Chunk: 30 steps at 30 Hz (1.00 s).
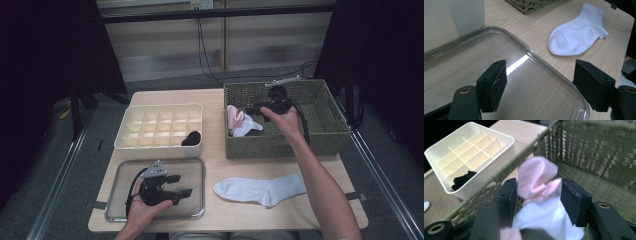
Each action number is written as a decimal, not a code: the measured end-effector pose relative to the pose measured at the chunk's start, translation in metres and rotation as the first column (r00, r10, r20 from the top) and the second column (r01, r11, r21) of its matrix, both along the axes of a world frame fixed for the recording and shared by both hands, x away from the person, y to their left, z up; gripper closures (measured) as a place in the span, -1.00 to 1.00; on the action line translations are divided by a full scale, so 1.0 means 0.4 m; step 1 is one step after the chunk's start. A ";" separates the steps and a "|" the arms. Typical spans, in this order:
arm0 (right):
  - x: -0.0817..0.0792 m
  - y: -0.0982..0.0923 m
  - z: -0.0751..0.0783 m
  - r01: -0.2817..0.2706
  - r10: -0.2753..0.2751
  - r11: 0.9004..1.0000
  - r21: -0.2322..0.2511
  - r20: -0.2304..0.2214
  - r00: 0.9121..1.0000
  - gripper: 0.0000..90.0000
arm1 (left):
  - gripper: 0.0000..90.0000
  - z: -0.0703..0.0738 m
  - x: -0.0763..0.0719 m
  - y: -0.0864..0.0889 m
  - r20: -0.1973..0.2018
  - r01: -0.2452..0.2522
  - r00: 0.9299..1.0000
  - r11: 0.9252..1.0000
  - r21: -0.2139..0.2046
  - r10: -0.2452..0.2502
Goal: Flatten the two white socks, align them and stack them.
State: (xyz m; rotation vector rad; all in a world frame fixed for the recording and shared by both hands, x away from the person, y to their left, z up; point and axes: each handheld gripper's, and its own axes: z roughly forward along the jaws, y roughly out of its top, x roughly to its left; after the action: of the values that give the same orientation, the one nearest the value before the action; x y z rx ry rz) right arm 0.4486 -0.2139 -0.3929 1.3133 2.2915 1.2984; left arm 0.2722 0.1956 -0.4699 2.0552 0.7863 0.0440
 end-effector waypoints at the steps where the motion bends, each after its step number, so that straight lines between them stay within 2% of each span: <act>1: 0.007 0.001 0.006 0.003 -0.003 1.000 0.001 0.002 1.000 0.06 | -0.40 0.000 0.000 0.000 0.000 0.000 1.000 1.000 0.001 0.000; 2: 0.012 0.002 0.009 0.008 -0.008 1.000 0.017 0.002 1.000 0.06 | -0.40 0.001 0.000 0.001 -0.002 -0.002 1.000 1.000 -0.001 0.002; 4: 0.026 0.006 0.007 0.014 -0.014 1.000 0.013 -0.008 1.000 0.06 | -0.40 0.002 -0.001 0.003 0.000 -0.003 1.000 1.000 -0.007 0.003; 7: 0.051 0.009 -0.019 0.030 -0.031 0.999 -0.031 -0.045 0.998 0.07 | -0.40 0.004 -0.001 0.005 0.005 0.000 1.000 1.000 -0.002 0.000; 10: 0.074 0.003 -0.048 0.046 -0.049 0.998 -0.048 -0.081 0.995 0.07 | -0.40 0.004 -0.001 0.007 0.006 0.000 1.000 1.000 -0.007 0.000; 14: 0.101 0.004 -0.059 0.043 -0.053 0.995 -0.088 -0.123 0.991 0.09 | -0.40 0.003 0.001 0.007 0.005 0.000 1.000 1.000 -0.006 0.000; 16: 0.113 0.000 -0.072 0.060 -0.075 0.993 -0.106 -0.142 0.987 0.14 | -0.40 0.003 0.000 0.008 0.006 -0.002 1.000 1.000 -0.009 0.002; 19: 0.122 0.004 -0.093 0.046 -0.073 0.990 -0.130 -0.215 0.974 0.14 | -0.40 0.003 0.000 0.008 0.006 0.004 1.000 1.000 -0.008 -0.003; 22: 0.121 0.015 -0.101 0.031 -0.071 0.985 -0.169 -0.235 0.970 0.10 | -0.40 0.002 0.000 0.006 0.005 0.007 1.000 1.000 -0.004 -0.007; 25: 0.122 0.012 -0.107 0.028 -0.072 0.984 -0.173 -0.253 0.965 0.13 | -0.40 0.002 -0.001 0.003 0.010 0.009 1.000 1.000 0.003 -0.010; 29: 0.125 0.023 -0.118 -0.015 -0.042 0.985 -0.173 -0.320 0.946 0.15 | -0.40 0.003 -0.002 0.003 0.010 0.010 1.000 1.000 -0.001 -0.010; 30: 0.126 0.025 -0.117 -0.013 -0.053 0.979 -0.204 -0.313 0.948 0.17 | -0.40 0.003 -0.001 0.004 0.010 0.011 1.000 1.000 0.000 -0.011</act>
State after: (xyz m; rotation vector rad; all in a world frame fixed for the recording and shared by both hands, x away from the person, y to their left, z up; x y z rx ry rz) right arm 0.4990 -0.2040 -0.4398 1.5609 2.5293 0.8651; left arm 0.2717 0.1971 -0.4687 2.0581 0.7687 0.0479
